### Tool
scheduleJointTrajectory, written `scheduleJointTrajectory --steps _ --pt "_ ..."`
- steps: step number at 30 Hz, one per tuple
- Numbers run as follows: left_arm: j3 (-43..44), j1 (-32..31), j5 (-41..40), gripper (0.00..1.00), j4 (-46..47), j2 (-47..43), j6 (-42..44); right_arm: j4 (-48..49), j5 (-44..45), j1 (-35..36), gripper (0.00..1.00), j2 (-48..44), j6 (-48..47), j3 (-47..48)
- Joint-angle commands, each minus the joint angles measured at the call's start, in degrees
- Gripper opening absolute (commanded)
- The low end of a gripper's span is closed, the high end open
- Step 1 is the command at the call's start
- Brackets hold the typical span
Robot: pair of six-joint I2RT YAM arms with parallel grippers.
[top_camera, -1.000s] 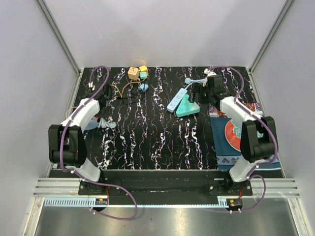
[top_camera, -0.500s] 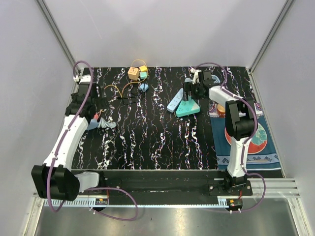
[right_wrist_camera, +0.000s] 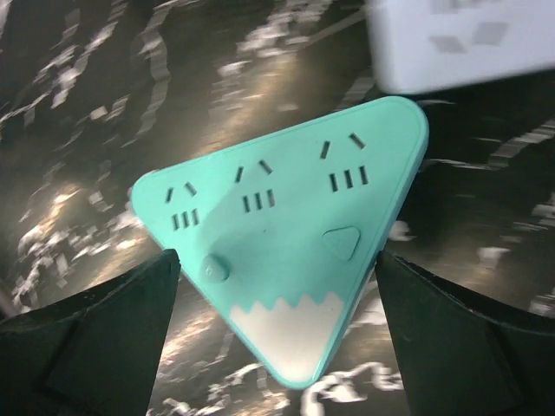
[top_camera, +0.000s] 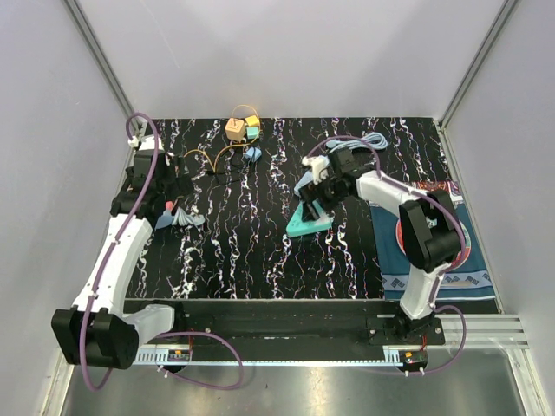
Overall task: Insert the plug
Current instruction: Move the socket to the center of the board.
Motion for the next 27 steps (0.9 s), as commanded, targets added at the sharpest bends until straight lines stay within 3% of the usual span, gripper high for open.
scheduleJointTrajectory --steps 1,3,7,13,20,27 --pt "-1.29 0.14 2.89 0.94 4.24 -2.68 0.72 -4.36 3.55 7.71 1.0 -8.63 -2.16 -2.23" --pt "-1.46 0.14 3.07 0.94 4.24 -2.85 0.72 -3.05 8.21 9.3 1.0 -12.83 0.21 -3.9" --pt "-1.55 0.14 2.11 0.94 4.33 -3.55 0.46 1.43 26.98 15.53 1.0 -17.43 6.01 -5.4" --pt "-2.69 0.14 -4.21 0.94 5.12 -6.19 -0.51 0.66 45.2 27.05 1.0 -11.91 12.43 -0.58" --pt "-3.57 0.14 -6.07 0.94 6.26 -7.78 -0.69 -5.84 54.2 34.44 1.0 0.65 15.51 8.74" --pt "-3.49 0.14 -5.37 0.94 6.18 -7.69 -0.69 -9.45 55.96 35.94 1.0 4.89 16.39 8.49"
